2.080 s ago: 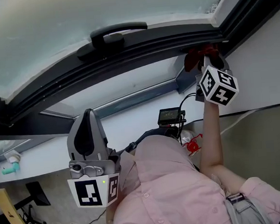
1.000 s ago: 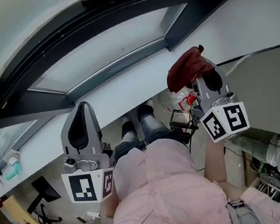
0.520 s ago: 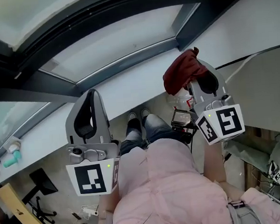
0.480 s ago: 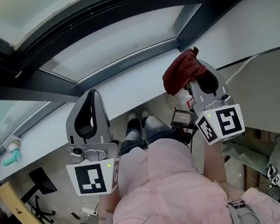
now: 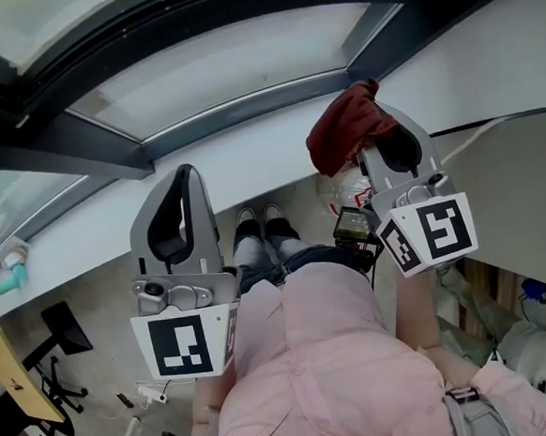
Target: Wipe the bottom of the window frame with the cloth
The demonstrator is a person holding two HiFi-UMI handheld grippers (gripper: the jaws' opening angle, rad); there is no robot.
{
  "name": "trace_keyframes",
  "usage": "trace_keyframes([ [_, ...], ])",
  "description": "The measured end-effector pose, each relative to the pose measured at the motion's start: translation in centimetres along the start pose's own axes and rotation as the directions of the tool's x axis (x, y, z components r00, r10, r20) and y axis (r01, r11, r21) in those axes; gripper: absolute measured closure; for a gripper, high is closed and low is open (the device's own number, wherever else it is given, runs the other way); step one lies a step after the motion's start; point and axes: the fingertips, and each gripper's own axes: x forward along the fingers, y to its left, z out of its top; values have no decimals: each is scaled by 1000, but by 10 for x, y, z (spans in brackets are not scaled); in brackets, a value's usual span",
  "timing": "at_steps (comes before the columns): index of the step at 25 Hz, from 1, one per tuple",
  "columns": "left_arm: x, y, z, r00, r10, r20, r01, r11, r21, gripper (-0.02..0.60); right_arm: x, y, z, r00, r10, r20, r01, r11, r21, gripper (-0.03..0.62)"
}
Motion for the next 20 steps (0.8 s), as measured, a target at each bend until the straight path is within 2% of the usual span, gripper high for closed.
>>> trace_keyframes([
  [8, -3, -14, -1, 998, 52, 17, -52, 999, 7, 586, -16, -12, -6, 1000, 19, 8, -19, 1000, -17, 528],
  [20, -1, -36, 6, 999, 43, 29, -44, 999, 21, 586, -28, -25, -10, 1000, 27, 14, -27, 1000, -2, 528],
])
